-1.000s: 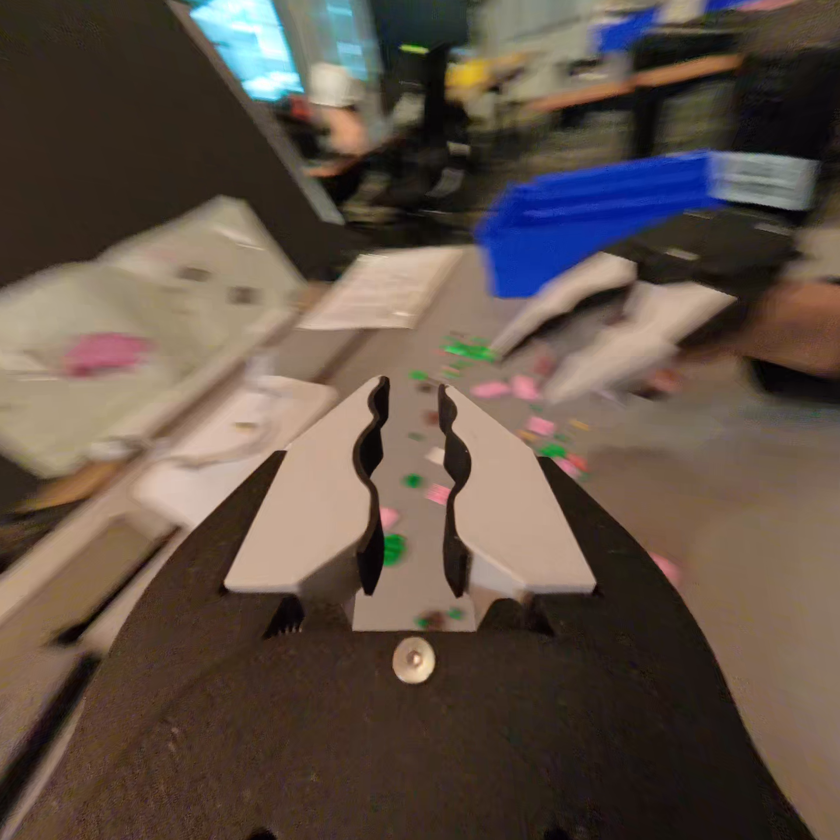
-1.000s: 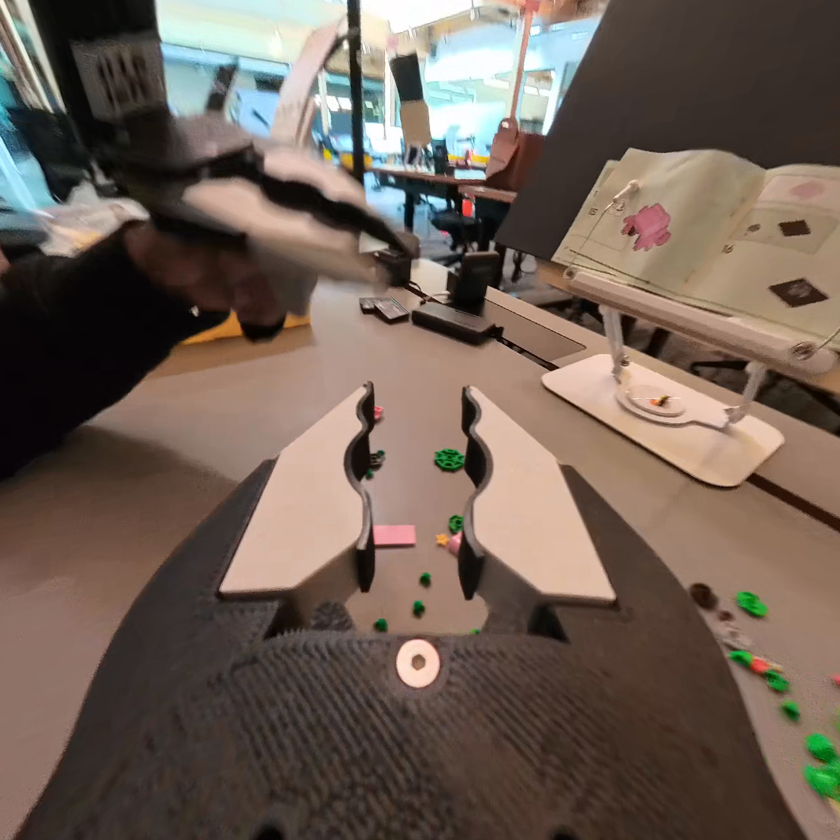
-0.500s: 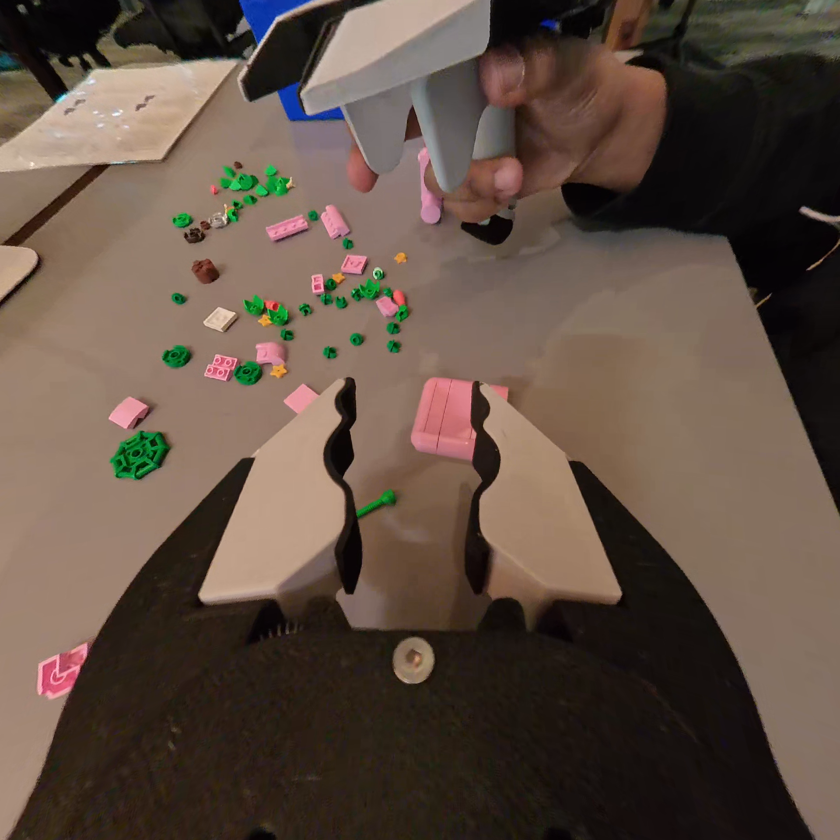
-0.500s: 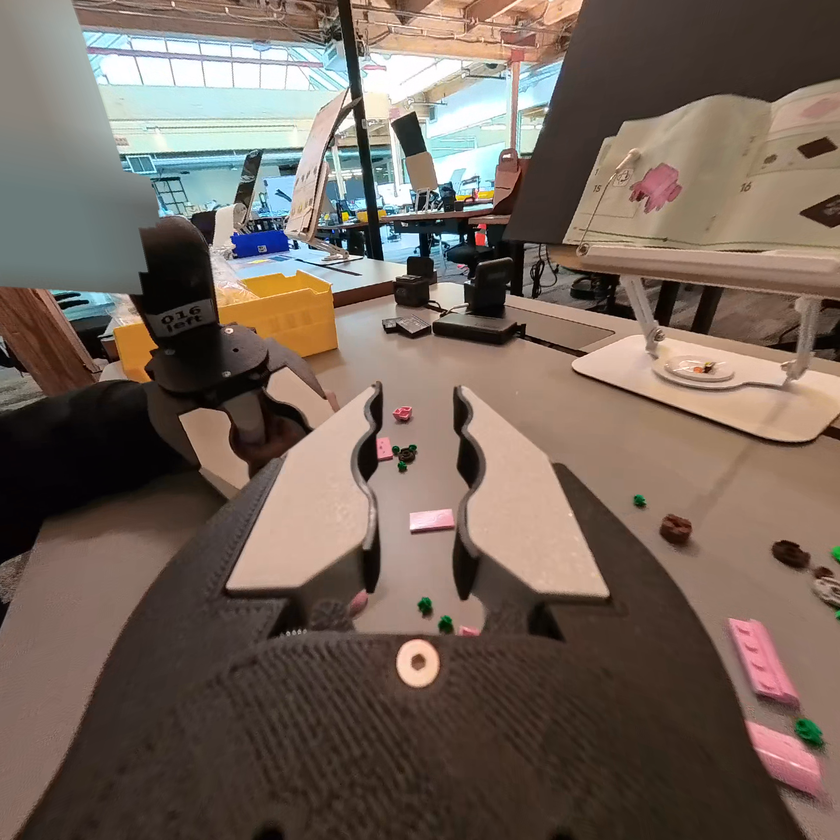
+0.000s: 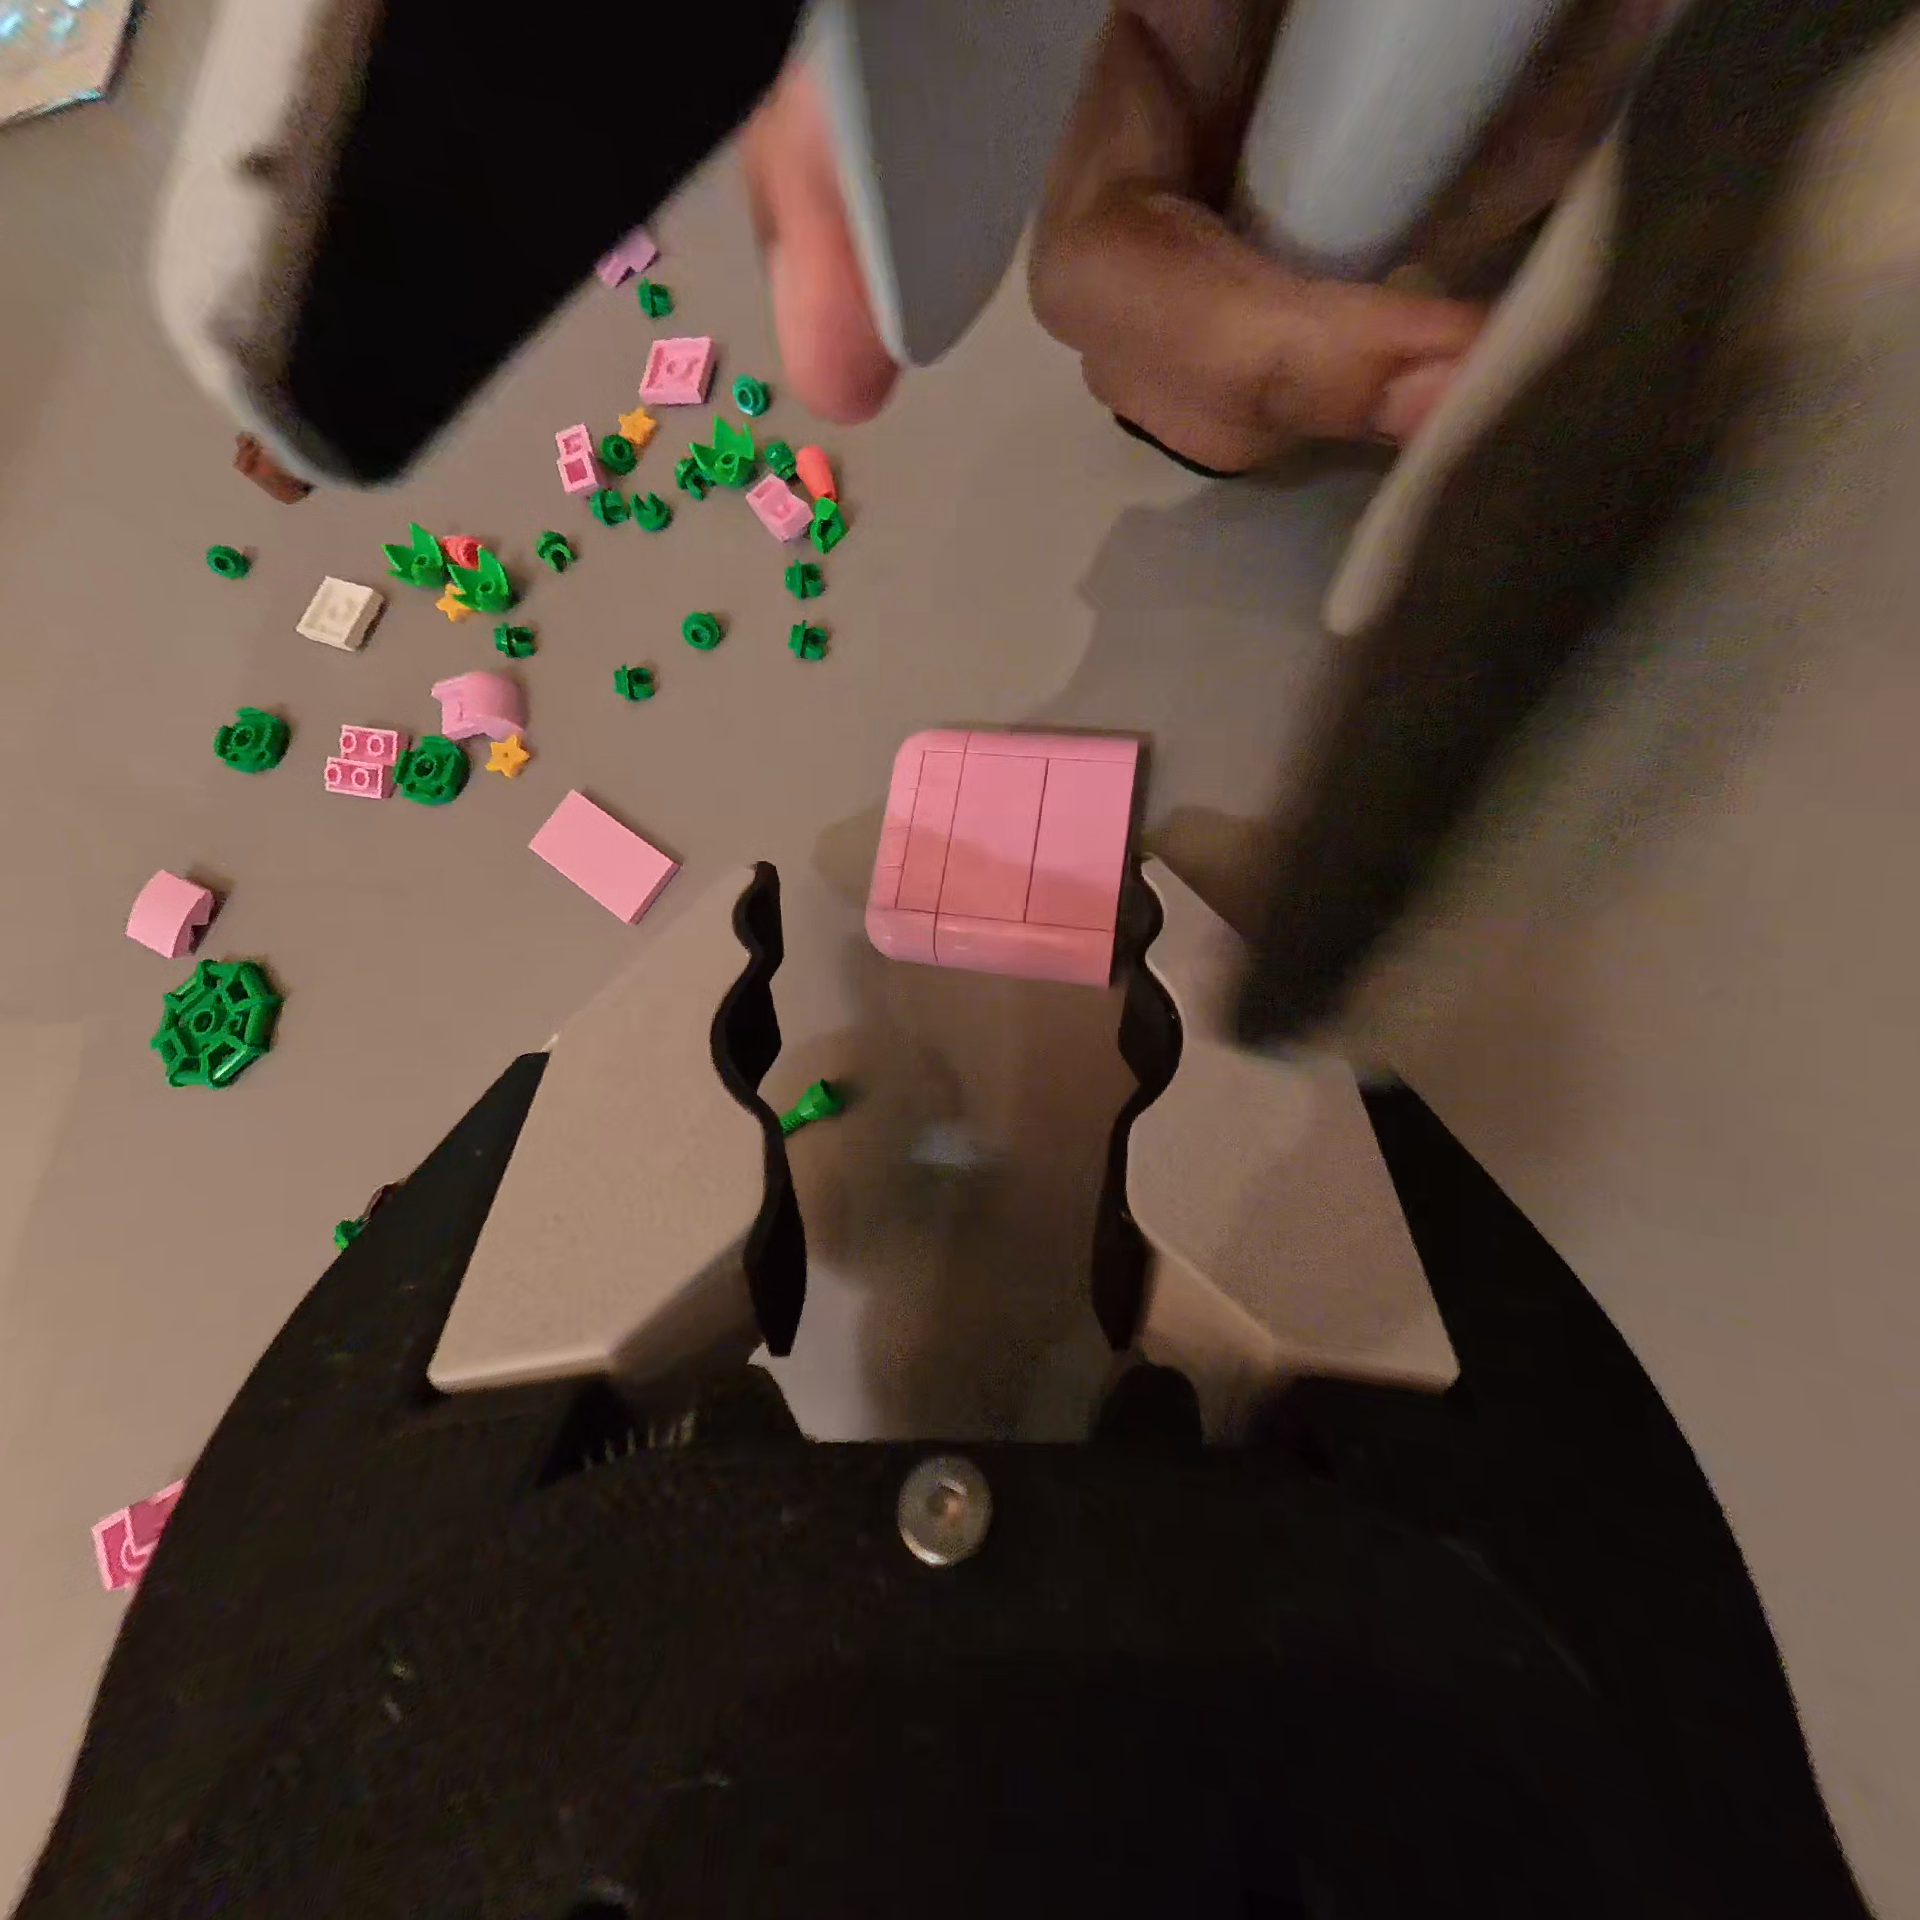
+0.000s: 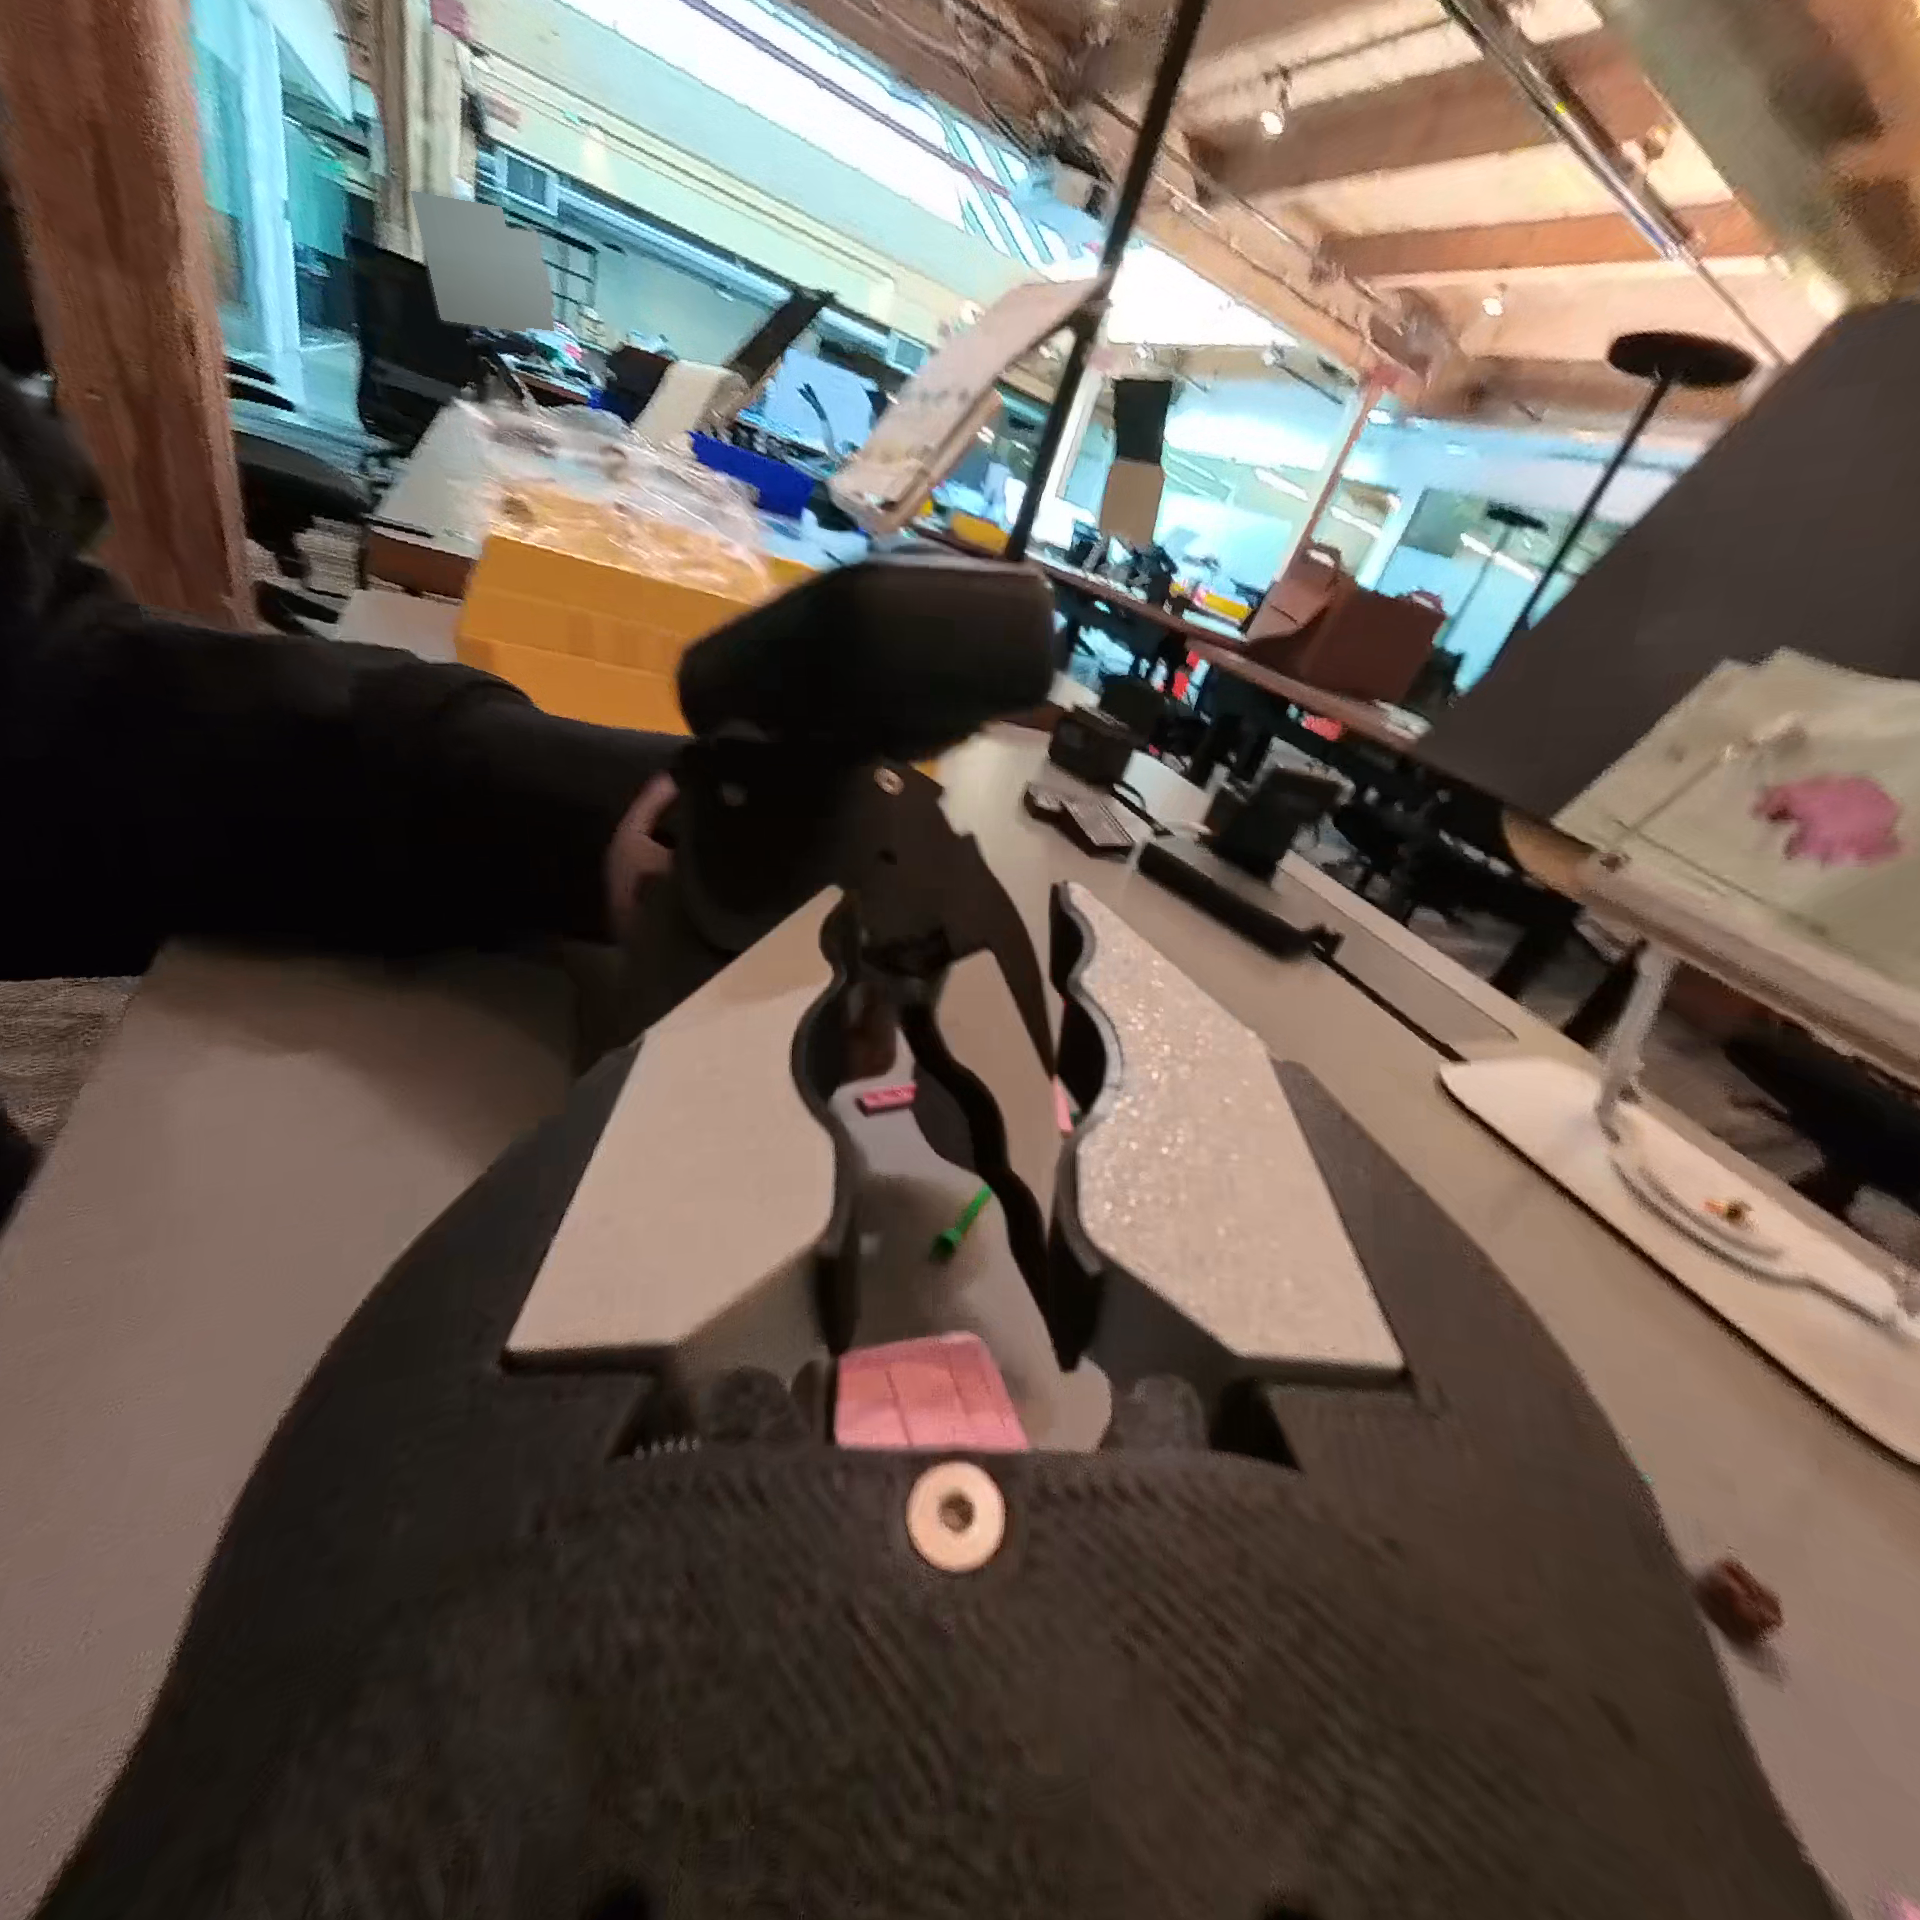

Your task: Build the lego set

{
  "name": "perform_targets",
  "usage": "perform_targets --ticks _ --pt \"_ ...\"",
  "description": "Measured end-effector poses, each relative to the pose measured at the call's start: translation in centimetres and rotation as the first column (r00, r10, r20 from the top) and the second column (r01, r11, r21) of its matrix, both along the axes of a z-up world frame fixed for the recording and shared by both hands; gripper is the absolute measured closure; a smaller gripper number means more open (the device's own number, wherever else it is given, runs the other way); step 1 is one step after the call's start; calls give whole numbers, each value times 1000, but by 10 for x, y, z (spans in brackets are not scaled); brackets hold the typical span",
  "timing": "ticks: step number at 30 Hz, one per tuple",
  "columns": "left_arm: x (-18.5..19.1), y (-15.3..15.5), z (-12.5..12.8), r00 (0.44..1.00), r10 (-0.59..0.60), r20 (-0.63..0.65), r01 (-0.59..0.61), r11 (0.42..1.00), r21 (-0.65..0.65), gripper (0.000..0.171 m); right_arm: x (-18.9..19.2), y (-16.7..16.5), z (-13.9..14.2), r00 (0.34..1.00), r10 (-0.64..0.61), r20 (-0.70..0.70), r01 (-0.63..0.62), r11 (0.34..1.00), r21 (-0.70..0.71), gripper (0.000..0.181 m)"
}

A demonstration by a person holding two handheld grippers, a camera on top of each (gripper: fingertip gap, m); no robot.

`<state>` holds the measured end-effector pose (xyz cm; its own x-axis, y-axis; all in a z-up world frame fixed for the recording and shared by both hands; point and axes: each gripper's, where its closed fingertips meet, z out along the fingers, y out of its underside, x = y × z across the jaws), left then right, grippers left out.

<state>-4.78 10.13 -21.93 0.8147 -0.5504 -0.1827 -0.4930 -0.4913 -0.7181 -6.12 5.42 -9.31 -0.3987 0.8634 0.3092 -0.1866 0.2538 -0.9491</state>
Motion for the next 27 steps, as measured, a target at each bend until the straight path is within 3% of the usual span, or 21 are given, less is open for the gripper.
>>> perform_targets --ticks 6,27 --pt "5 -3 -2 999 -36 34 37 998 -41 124 10 -15 7 998 57 -24 -57 998 -1 148" --pt "5 -3 -2 999 -36 38 38 998 -46 124 -1 18 12 999 14 33 -6 973 -230 151"
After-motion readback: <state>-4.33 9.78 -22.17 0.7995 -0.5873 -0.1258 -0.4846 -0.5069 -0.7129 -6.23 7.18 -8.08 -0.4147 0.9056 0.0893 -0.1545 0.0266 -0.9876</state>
